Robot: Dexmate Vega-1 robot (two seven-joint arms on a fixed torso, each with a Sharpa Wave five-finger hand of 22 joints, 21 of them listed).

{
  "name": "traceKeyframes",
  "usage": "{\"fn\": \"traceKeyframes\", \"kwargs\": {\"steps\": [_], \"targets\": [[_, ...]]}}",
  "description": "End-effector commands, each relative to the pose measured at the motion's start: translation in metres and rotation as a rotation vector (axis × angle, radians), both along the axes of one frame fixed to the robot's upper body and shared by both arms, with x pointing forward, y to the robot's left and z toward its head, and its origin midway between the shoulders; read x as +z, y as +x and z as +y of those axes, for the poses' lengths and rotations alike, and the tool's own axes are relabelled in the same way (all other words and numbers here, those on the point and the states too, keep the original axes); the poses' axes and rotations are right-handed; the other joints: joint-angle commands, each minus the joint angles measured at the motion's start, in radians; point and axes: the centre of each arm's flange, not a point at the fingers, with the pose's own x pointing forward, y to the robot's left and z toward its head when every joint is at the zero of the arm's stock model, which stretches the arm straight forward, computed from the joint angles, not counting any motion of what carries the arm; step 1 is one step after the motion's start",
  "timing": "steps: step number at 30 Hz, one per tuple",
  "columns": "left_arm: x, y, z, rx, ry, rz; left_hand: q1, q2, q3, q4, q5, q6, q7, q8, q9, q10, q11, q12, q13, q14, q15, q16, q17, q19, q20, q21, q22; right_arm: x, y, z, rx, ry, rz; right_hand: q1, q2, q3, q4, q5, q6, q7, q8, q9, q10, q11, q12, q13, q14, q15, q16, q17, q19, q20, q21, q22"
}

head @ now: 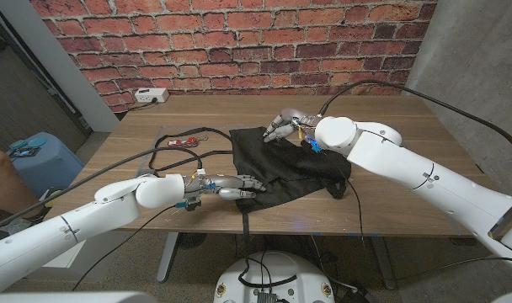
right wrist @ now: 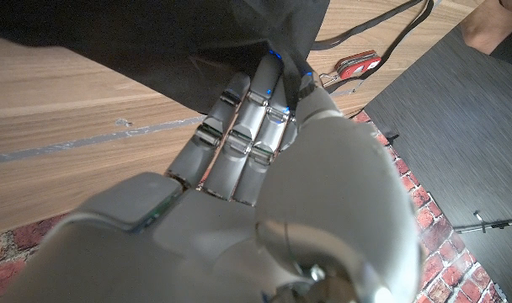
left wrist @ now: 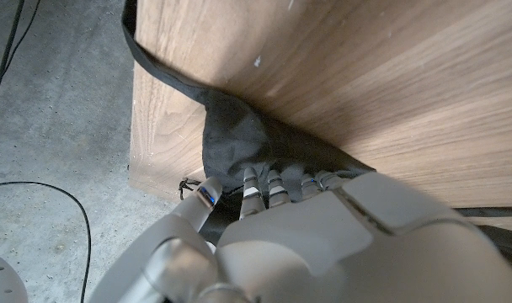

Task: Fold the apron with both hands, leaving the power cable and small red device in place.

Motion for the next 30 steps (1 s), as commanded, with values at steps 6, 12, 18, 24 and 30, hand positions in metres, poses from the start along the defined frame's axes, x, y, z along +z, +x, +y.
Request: {"fn": "traceKeyframes", "kwargs": {"steps": [6,12,18,24,30], "targets": [[0.0,0.005,0.0,-0.009,-0.015,0.007,0.011,0.001,0.001,-0.003,0.001,-0.001,0.0,-0.002,0.004,-0.003,-0.007,-0.003,-0.001,-0.039,-0.004,-0.002,-0.001,-0.091,-0.006,0.002,0.004,-0.013,0.002,0.009,0.019,-0.002,0.057,0.008,0.003,-0.009,0.001,-0.003,0.001,0.002,-0.004,0.004,0.004,-0.002,-0.007,0.007,0.005,-0.055,-0.002,0.004,0.002,0.007,0.008,0.004],[0.001,0.007,0.0,-0.006,-0.018,0.004,0.013,0.002,0.001,-0.004,0.002,-0.003,0.0,-0.002,0.004,-0.002,-0.009,-0.003,-0.001,-0.039,-0.004,-0.002,-0.001,-0.091,-0.005,0.002,0.004,-0.018,0.006,0.011,0.032,-0.004,0.083,0.011,0.003,-0.011,0.0,-0.004,0.003,0.002,-0.004,0.004,0.004,-0.003,-0.009,0.007,0.004,-0.056,-0.006,0.005,0.002,0.008,0.008,0.004],[0.002,0.008,0.001,0.0,-0.025,0.01,0.014,0.002,0.0,-0.004,0.002,-0.004,-0.001,-0.002,0.004,-0.002,-0.008,-0.003,-0.001,-0.038,-0.004,-0.002,-0.001,-0.09,-0.005,0.002,0.004,-0.025,0.012,0.014,0.05,-0.008,0.118,0.01,0.004,-0.013,0.001,-0.004,0.0,0.001,-0.006,0.005,0.005,-0.003,-0.008,0.009,0.005,-0.054,-0.007,0.006,0.002,0.009,0.008,0.004],[0.004,0.009,0.002,0.004,-0.024,0.009,0.015,0.002,0.0,-0.005,0.002,-0.002,-0.001,-0.001,0.004,-0.001,-0.007,-0.003,-0.001,-0.038,-0.004,-0.002,-0.001,-0.09,-0.004,0.002,0.004,-0.024,0.016,0.012,0.06,0.01,0.134,-0.009,0.014,-0.019,0.015,-0.006,-0.007,-0.001,-0.009,0.006,0.003,-0.001,-0.013,0.005,0.006,-0.049,-0.011,0.005,0.002,0.01,0.008,0.004],[0.006,0.011,0.002,0.002,-0.025,0.009,0.017,0.002,-0.001,-0.005,0.002,-0.002,-0.002,-0.001,0.004,-0.002,-0.007,-0.003,-0.001,-0.038,-0.004,-0.002,-0.001,-0.09,-0.005,0.002,0.004,-0.022,0.017,0.012,0.072,0.015,0.143,-0.028,0.022,-0.028,0.024,-0.01,-0.027,0.007,-0.018,0.007,-0.006,0.007,-0.02,0.002,-0.004,-0.046,-0.016,0.006,-0.001,0.016,0.007,0.003]]}}
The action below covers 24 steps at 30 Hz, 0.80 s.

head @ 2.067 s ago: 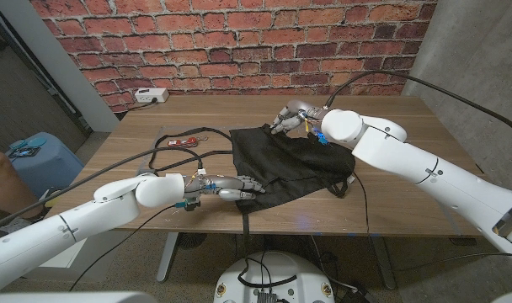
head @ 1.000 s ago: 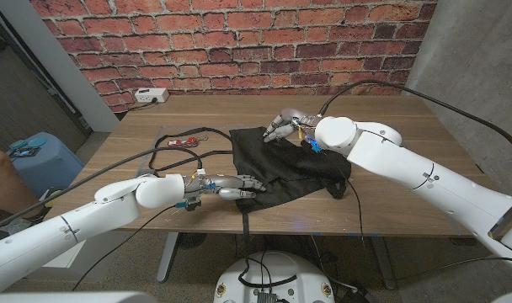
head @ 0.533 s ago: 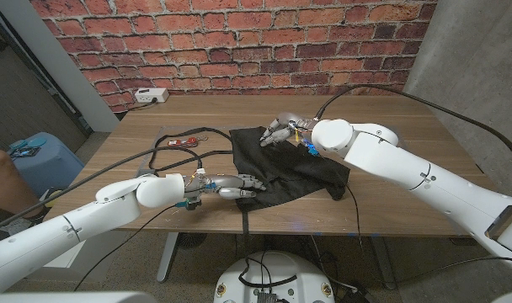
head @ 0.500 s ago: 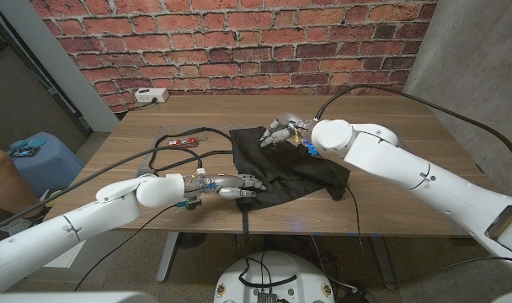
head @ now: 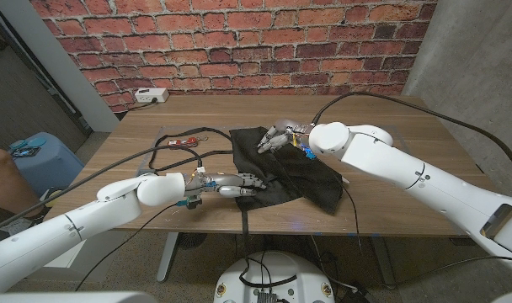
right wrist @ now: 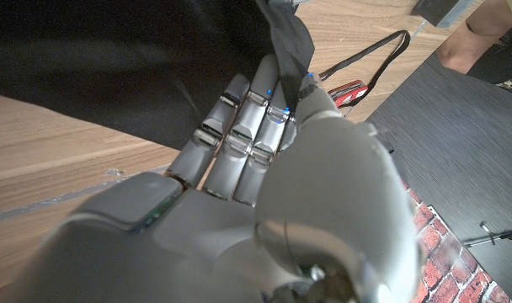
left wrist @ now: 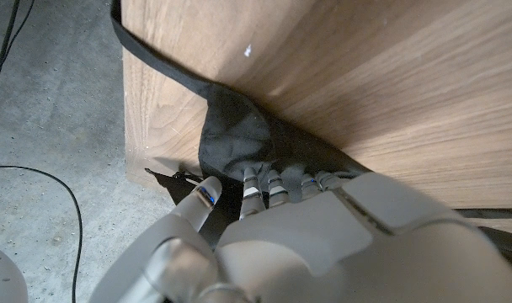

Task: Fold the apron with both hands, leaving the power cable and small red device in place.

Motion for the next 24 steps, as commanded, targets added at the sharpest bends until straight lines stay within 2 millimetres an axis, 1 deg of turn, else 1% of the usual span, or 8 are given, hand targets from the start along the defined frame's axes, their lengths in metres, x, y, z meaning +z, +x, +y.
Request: {"fn": "traceKeyframes", "kwargs": {"steps": [1,3,5,9,14,21,23,24], "targets": [[0.004,0.004,0.001,0.002,-0.002,0.001,0.008,0.0,0.001,-0.004,0.002,-0.002,-0.002,-0.001,0.004,-0.002,-0.007,-0.003,-0.001,-0.038,-0.004,-0.002,-0.001,-0.09,-0.005,0.002,0.004,0.001,0.005,0.001,0.032,0.018,0.036,-0.012,0.005,-0.002,0.008,-0.003,-0.018,0.001,-0.005,0.002,-0.003,0.005,-0.005,0.0,-0.003,-0.048,-0.005,0.006,0.004,0.011,0.007,0.003],[0.005,0.005,0.001,0.002,-0.003,0.003,0.008,0.0,0.0,-0.005,0.002,-0.003,-0.002,-0.002,0.004,-0.002,-0.007,-0.003,-0.001,-0.037,-0.004,-0.001,-0.001,-0.09,-0.005,0.002,0.004,0.001,0.006,0.001,0.041,0.018,0.047,-0.025,0.006,-0.007,0.014,-0.004,-0.023,-0.001,-0.007,0.002,-0.004,0.007,-0.007,-0.001,-0.005,-0.044,-0.005,0.007,0.004,0.013,0.006,0.003],[0.006,0.005,0.001,0.002,-0.003,0.001,0.009,0.0,0.0,-0.005,0.002,-0.003,-0.002,-0.001,0.004,-0.002,-0.007,-0.003,-0.001,-0.037,-0.004,-0.001,-0.001,-0.09,-0.004,0.002,0.004,0.002,0.006,0.001,0.052,0.024,0.059,-0.069,0.008,-0.024,0.035,-0.009,-0.048,0.012,-0.016,0.002,-0.021,0.022,-0.022,-0.013,-0.011,-0.032,-0.012,0.003,0.001,0.021,0.004,0.002],[0.008,0.004,0.002,0.002,-0.009,0.002,0.01,0.0,0.0,-0.005,0.002,-0.004,-0.002,-0.002,0.004,-0.001,-0.006,-0.003,-0.001,-0.037,-0.004,-0.002,-0.001,-0.09,-0.005,0.002,0.004,0.004,0.007,0.001,0.079,0.049,0.075,-0.125,0.0,-0.047,0.059,-0.013,-0.08,0.03,-0.026,0.001,-0.03,0.031,-0.037,-0.031,-0.025,-0.021,-0.029,-0.012,-0.001,0.032,0.001,0.001],[0.009,0.005,0.005,0.009,-0.013,0.006,0.011,0.0,0.0,-0.006,0.002,-0.004,-0.002,-0.002,0.004,-0.002,-0.005,-0.003,-0.001,-0.037,-0.004,-0.001,-0.001,-0.089,-0.005,0.002,0.004,0.005,0.009,0.002,0.102,0.061,0.102,-0.139,-0.001,-0.052,0.064,-0.012,-0.087,0.036,-0.027,0.001,-0.038,0.034,-0.043,-0.036,-0.027,-0.017,-0.035,-0.019,-0.005,0.037,-0.001,0.001],[0.012,0.005,0.007,0.014,-0.019,0.006,0.013,0.0,-0.001,-0.007,0.002,-0.003,-0.001,-0.001,0.004,-0.002,-0.005,-0.003,-0.001,-0.035,-0.004,-0.001,-0.001,-0.088,-0.005,0.002,0.004,0.009,0.011,0.003,0.142,0.065,0.14,-0.174,-0.007,-0.066,0.074,-0.009,-0.129,0.059,-0.037,-0.002,-0.067,0.062,-0.063,-0.049,-0.04,0.006,-0.051,-0.033,-0.012,0.055,-0.007,0.0],[0.012,0.005,0.007,0.015,-0.019,0.006,0.014,0.0,-0.001,-0.007,0.002,-0.004,-0.001,-0.001,0.004,-0.002,-0.005,-0.003,-0.001,-0.035,-0.004,-0.001,-0.001,-0.088,-0.006,0.002,0.004,0.01,0.012,0.003,0.152,0.065,0.152,-0.184,-0.008,-0.07,0.077,-0.009,-0.138,0.064,-0.039,-0.003,-0.07,0.06,-0.067,-0.053,-0.044,0.01,-0.054,-0.035,-0.013,0.058,-0.008,0.0],[0.013,0.004,0.007,0.015,-0.017,0.005,0.014,0.0,-0.001,-0.007,0.002,-0.004,-0.002,-0.001,0.004,-0.001,-0.004,-0.003,-0.001,-0.035,-0.004,-0.001,-0.001,-0.088,-0.006,0.002,0.004,0.011,0.012,0.002,0.156,0.069,0.157,-0.187,-0.008,-0.071,0.077,-0.008,-0.146,0.067,-0.04,-0.003,-0.078,0.067,-0.072,-0.056,-0.048,0.014,-0.057,-0.037,-0.014,0.059,-0.009,0.0]]}}
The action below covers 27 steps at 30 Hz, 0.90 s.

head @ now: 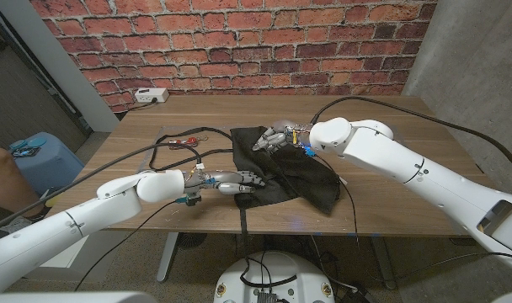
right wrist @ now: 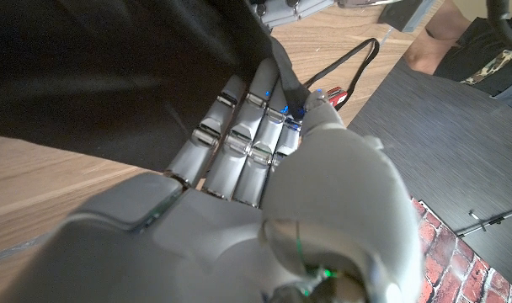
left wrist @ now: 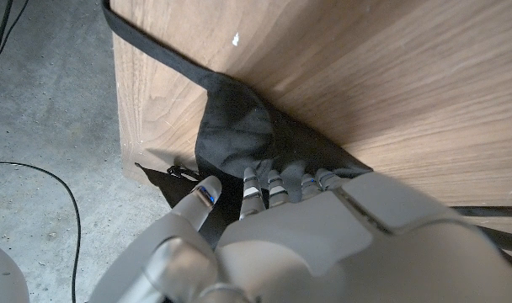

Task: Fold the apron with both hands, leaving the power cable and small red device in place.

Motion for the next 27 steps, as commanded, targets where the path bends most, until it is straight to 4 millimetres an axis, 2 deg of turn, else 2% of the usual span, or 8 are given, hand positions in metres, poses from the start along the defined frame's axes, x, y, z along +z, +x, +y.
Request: {"fn": "traceKeyframes", "kwargs": {"steps": [1,6,10,18,27], "targets": [[0.006,0.0,0.004,0.01,-0.005,-0.001,0.009,0.003,0.002,-0.005,0.002,-0.004,-0.002,-0.001,0.004,-0.001,-0.006,-0.003,-0.001,-0.035,-0.004,-0.001,-0.001,-0.088,-0.006,0.002,0.004,0.006,0.004,0.0,0.069,0.017,0.06,-0.016,-0.001,-0.004,0.003,0.004,-0.029,0.011,-0.006,-0.001,-0.017,0.009,-0.012,-0.007,-0.012,0.008,-0.008,-0.004,0.0,0.011,-0.005,0.002],[0.009,-0.002,0.004,0.012,-0.005,-0.003,0.01,0.003,0.002,-0.005,0.002,-0.005,-0.001,-0.002,0.004,-0.002,-0.004,-0.003,-0.001,-0.035,-0.004,-0.001,-0.001,-0.088,-0.005,0.002,0.004,0.008,0.004,-0.002,0.079,0.027,0.067,-0.034,0.001,-0.01,0.008,0.005,-0.05,0.015,-0.006,-0.003,-0.031,0.024,-0.023,-0.016,-0.016,0.021,-0.011,-0.006,-0.003,0.017,-0.009,0.002],[0.011,-0.004,0.004,0.013,-0.008,0.003,0.012,0.003,0.002,-0.006,0.002,-0.006,-0.004,-0.002,0.004,-0.001,-0.005,-0.003,-0.001,-0.035,-0.004,-0.001,-0.001,-0.088,-0.006,0.002,0.004,0.008,0.005,-0.004,0.085,0.039,0.08,-0.063,0.001,-0.02,0.021,0.004,-0.07,0.025,-0.007,-0.005,-0.041,0.021,-0.032,-0.023,-0.023,0.027,-0.019,-0.013,-0.004,0.02,-0.011,0.002],[0.019,-0.013,0.006,0.013,-0.02,0.013,0.014,0.002,0.002,-0.008,0.003,-0.004,-0.004,-0.001,0.004,-0.001,-0.006,-0.002,-0.001,-0.033,-0.005,-0.001,-0.001,-0.086,-0.008,0.002,0.004,0.005,0.01,-0.008,0.09,0.063,0.109,-0.107,0.007,-0.033,0.041,0.003,-0.078,0.031,-0.001,-0.008,-0.047,0.031,-0.037,-0.025,-0.026,0.038,-0.029,-0.026,-0.004,0.025,-0.014,0.002],[0.025,-0.024,0.013,0.037,-0.028,0.025,0.017,0.002,0.001,-0.011,0.003,-0.004,-0.003,-0.001,0.004,-0.001,-0.005,-0.003,-0.001,-0.033,-0.005,-0.001,-0.001,-0.082,-0.007,0.004,0.004,0.008,0.013,-0.013,0.082,0.083,0.104,-0.114,0.014,-0.032,0.042,0.005,-0.082,0.033,0.001,-0.011,-0.052,0.032,-0.041,-0.028,-0.026,0.04,-0.034,-0.033,-0.006,0.028,-0.017,0.002]]}}
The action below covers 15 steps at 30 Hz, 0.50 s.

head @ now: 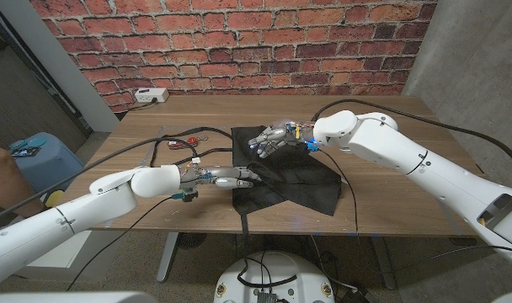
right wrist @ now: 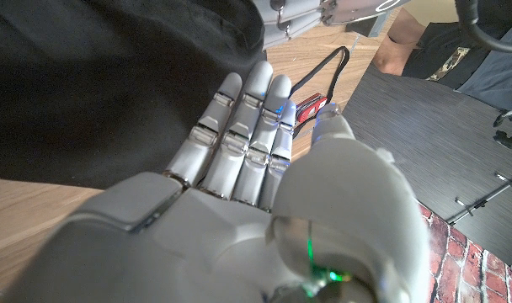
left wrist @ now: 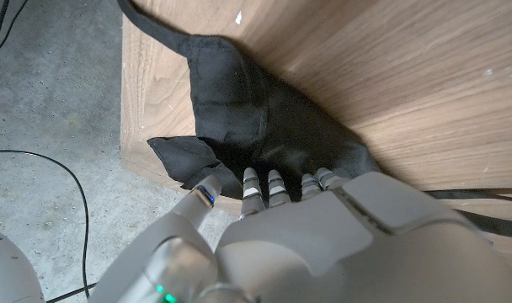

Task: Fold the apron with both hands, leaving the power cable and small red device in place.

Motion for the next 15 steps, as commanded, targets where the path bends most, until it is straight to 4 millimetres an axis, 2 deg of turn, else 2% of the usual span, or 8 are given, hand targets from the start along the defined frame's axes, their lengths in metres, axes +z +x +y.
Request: {"fn": "traceKeyframes", "kwargs": {"steps": [1,15], "targets": [[0.008,-0.013,0.007,0.022,-0.008,0.013,-0.003,-0.008,0.001,-0.006,0.003,0.003,0.001,-0.001,0.004,-0.002,-0.006,-0.003,-0.001,-0.032,-0.005,-0.001,-0.001,-0.078,-0.003,0.004,0.004,0.001,0.004,-0.006,0.0,0.025,0.007,-0.006,0.004,0.001,0.004,0.005,-0.003,0.0,0.006,0.0,-0.002,-0.004,0.0,-0.001,0.002,0.004,-0.002,0.0,0.004,0.007,-0.006,0.002],[0.013,-0.029,0.013,0.042,-0.018,0.014,0.001,-0.009,0.0,-0.009,0.004,0.003,0.0,0.0,0.004,-0.001,-0.006,-0.003,-0.001,-0.029,-0.006,-0.001,-0.001,-0.075,-0.003,0.004,0.004,0.004,0.009,-0.012,-0.013,0.042,0.001,-0.009,0.009,0.002,-0.001,0.006,-0.004,-0.001,0.01,-0.003,-0.004,0.0,-0.001,-0.001,0.002,0.004,-0.003,-0.003,0.005,0.008,-0.008,0.002]]}}
